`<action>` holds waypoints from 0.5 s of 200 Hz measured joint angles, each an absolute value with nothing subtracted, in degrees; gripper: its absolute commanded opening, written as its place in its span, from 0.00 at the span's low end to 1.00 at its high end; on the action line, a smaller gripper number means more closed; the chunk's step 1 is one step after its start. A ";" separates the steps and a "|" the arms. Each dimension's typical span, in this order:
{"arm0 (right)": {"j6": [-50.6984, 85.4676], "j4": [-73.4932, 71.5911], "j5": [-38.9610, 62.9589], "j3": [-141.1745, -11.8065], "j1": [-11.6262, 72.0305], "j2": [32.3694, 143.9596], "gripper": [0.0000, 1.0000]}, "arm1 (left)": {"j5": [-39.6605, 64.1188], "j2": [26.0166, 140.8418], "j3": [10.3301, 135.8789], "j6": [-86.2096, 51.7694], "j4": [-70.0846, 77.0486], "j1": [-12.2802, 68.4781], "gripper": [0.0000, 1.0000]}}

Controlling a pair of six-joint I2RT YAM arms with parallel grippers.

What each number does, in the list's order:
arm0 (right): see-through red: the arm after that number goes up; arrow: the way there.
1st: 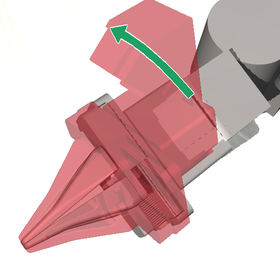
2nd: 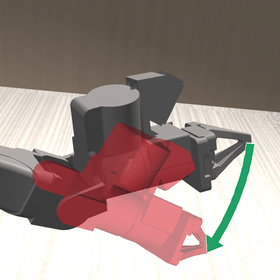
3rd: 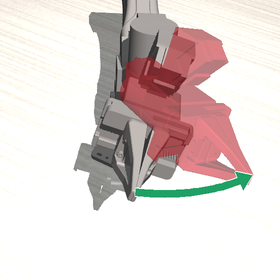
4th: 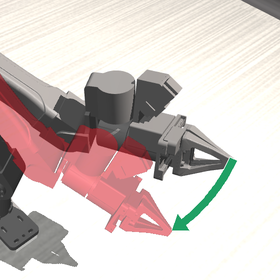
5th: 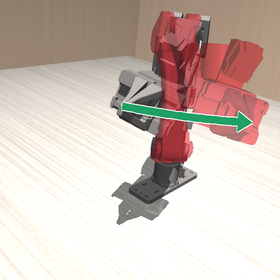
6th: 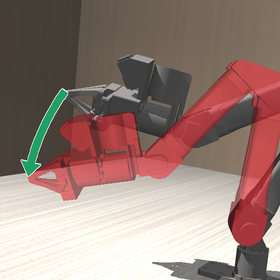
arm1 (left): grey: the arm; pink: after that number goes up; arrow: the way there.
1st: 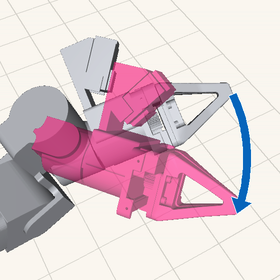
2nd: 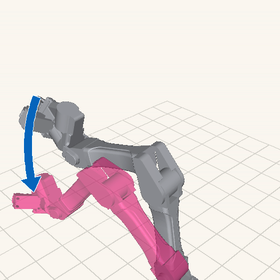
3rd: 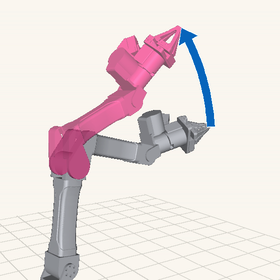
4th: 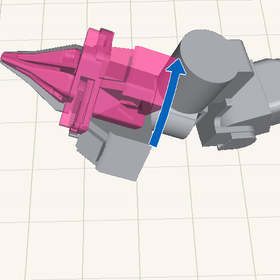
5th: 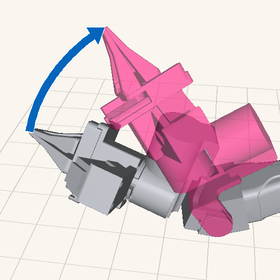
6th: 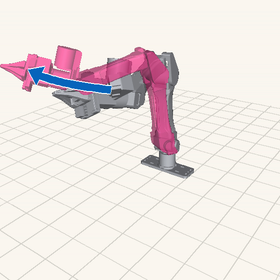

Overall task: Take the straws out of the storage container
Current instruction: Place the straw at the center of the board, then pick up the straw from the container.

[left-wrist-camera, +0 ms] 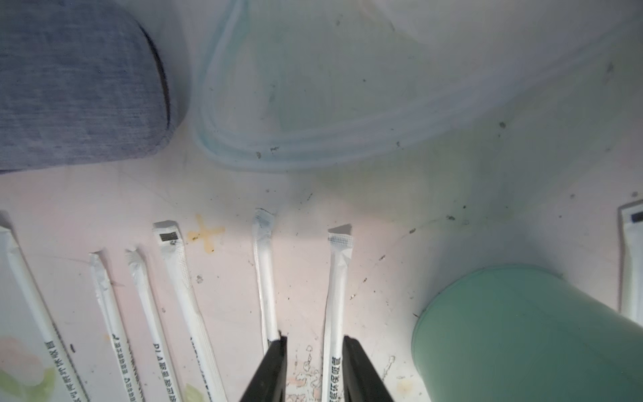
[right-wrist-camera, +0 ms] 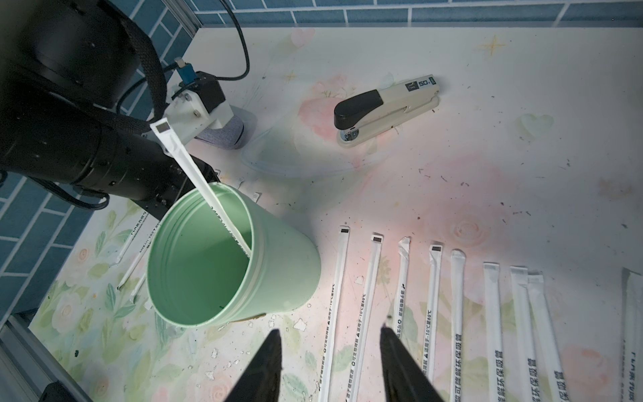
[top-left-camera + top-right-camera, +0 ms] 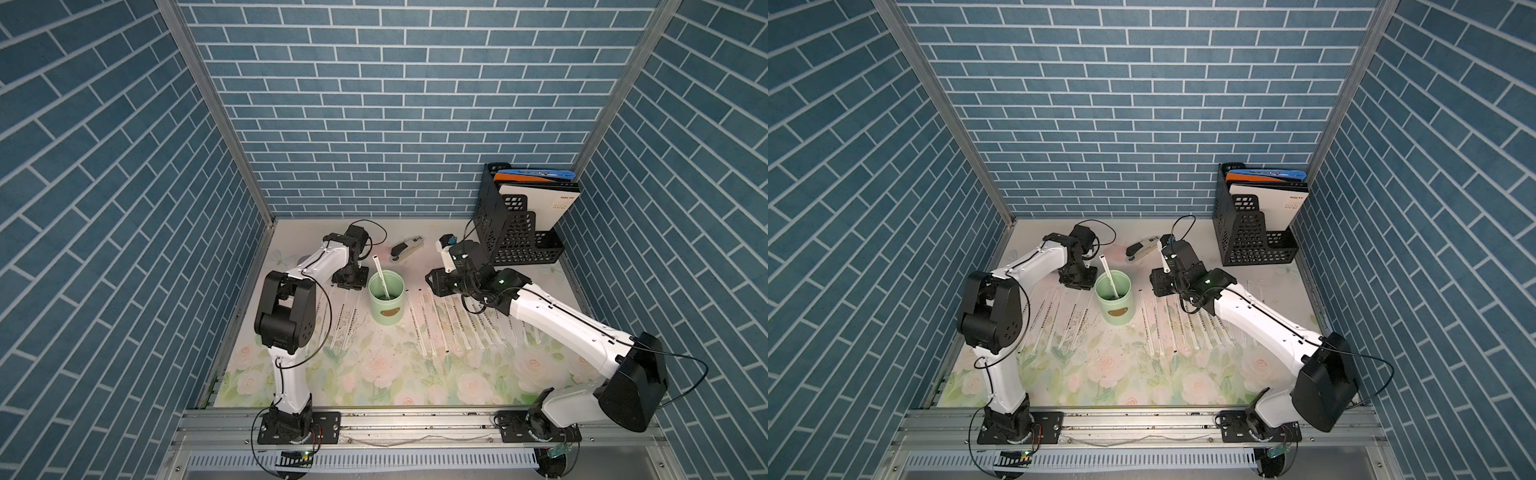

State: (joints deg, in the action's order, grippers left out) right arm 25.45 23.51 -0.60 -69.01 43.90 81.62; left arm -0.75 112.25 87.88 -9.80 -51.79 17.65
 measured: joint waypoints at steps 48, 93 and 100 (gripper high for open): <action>25.47 23.53 -0.62 -68.73 43.90 81.58 0.46 | -5.32 108.20 91.59 -12.43 -51.29 17.65 0.57; 25.47 23.57 -0.69 -67.79 43.90 79.85 0.46 | -4.91 90.00 84.01 -16.45 -38.65 17.65 0.62; 25.50 23.57 -0.71 -67.77 43.90 79.68 0.46 | -4.14 86.70 81.21 -17.28 -36.05 17.72 0.62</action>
State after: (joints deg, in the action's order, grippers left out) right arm 25.50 23.57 -0.71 -67.77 43.90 79.68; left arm -4.14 86.70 81.21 -17.28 -36.05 17.72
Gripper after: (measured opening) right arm 0.457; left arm 0.615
